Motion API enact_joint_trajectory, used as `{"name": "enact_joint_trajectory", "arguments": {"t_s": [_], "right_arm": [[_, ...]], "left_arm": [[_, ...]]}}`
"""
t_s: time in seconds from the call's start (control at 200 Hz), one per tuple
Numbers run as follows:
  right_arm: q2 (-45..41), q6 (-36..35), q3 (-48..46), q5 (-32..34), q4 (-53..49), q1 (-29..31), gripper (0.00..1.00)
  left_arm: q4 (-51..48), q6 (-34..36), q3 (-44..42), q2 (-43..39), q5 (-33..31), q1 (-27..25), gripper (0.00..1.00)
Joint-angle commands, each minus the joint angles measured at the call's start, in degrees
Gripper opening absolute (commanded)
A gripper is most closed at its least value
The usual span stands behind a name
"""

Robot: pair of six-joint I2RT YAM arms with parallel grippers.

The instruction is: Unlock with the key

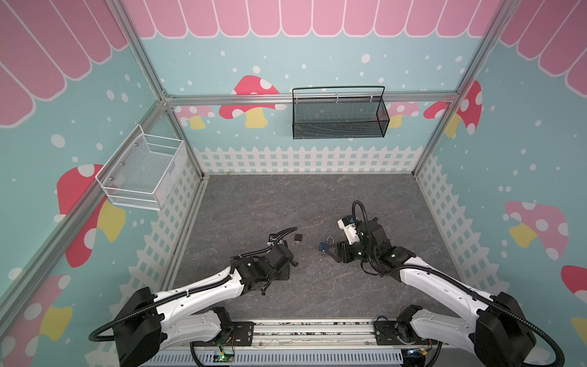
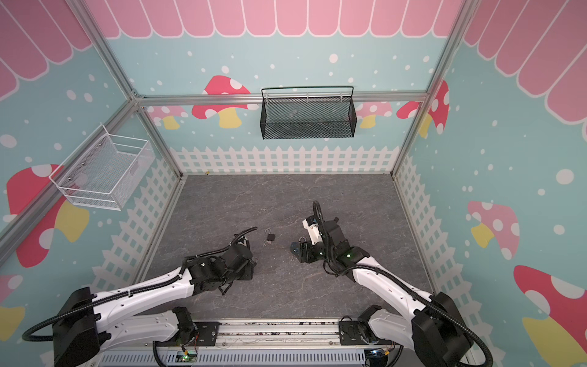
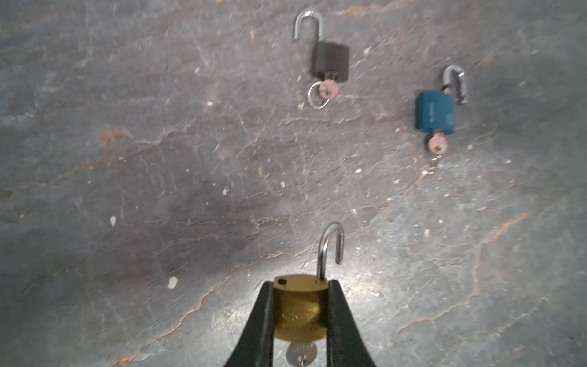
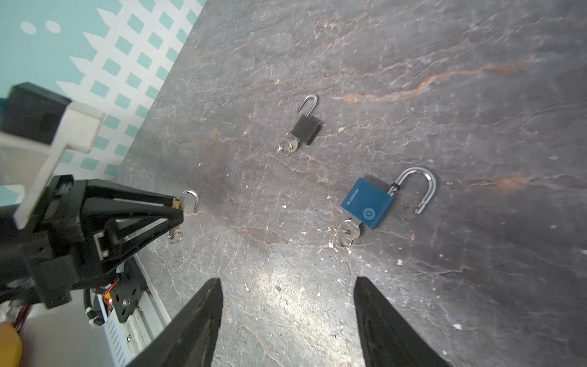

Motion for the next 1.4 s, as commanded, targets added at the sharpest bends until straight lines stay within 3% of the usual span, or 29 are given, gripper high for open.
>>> {"name": "enact_joint_trajectory", "arguments": {"t_s": [0.0,0.265,0.805,1.091,1.396], "right_arm": [[-0.2,1.2,-3.3,-4.5,8.5,-0.1,0.68],[0.3,3.5,-9.2,-7.8,17.1,-0.1,0.68],[3.7,1.8,-10.2,-7.9,18.1,-0.1,0.67],[2.7,1.7,-10.4,-7.1,18.1,0.0,0.67],[-0.1,0.8,-4.9,-4.2,13.4,-0.2,0.68]], "left_arm": [[-3.4,-3.6,2.5,3.9,-1.1,-0.3,0.00],[-3.6,-3.8,5.7,13.2,-0.4,-0.3,0.00],[-3.3,-4.1,6.7,21.7,0.6,-0.5,0.00],[-3.3,-4.3,6.5,20.9,0.5,-0.6,0.40],[-5.2,-1.0,11.0,11.5,-2.8,0.3,0.69]]}}
